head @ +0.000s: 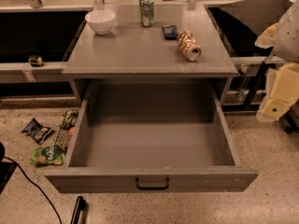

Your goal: Place orange can into top drawer

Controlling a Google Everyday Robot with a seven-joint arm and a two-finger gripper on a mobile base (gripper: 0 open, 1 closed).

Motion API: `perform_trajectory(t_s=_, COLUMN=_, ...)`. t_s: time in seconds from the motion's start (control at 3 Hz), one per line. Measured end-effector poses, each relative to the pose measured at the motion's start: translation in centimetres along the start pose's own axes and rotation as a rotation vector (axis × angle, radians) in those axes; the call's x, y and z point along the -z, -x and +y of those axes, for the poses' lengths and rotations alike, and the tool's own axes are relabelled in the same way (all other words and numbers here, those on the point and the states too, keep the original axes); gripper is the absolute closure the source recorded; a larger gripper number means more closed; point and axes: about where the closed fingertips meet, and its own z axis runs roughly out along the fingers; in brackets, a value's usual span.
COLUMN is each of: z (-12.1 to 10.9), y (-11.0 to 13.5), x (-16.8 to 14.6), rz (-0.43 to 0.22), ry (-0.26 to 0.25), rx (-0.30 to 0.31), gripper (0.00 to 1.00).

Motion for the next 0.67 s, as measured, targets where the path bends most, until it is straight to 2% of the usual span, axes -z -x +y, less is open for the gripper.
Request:
perform_trajectory(t_s=0.33, z=0.0, y=0.0, x=0.0, rz=0.0, ry=0.0, rx=0.0, gripper=0.0)
perform_trajectory(t_s=0.67, z=-4.0, y=0.4, x=-0.6, rz=-0.045, ry=-0.028, rx=-0.044, gripper=0.0)
